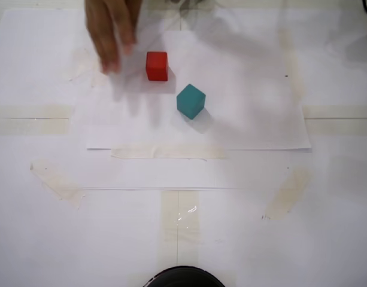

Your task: Put the red cube on the top of the blue cube.

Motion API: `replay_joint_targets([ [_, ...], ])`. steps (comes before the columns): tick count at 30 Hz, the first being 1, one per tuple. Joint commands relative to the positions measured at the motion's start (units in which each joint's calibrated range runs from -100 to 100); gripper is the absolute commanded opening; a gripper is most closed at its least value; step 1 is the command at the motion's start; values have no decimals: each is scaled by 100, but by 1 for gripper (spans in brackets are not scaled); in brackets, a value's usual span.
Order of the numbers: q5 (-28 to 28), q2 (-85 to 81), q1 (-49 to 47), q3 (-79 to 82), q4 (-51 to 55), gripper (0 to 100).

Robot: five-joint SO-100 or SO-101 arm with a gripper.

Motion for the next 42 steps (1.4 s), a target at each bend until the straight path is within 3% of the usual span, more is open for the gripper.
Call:
replay_joint_targets([
  [1, 63, -124, -61, 19, 41, 0],
  [7, 39, -202, -280, 46, 41, 1],
  [11, 59, -451, -318, 273, 41, 17],
  [16, 132, -931, -280, 945, -49, 25],
  [27, 88, -1060, -432, 2388, -1060, 25],
  [42, 342, 425, -61, 2806, -2723, 25],
])
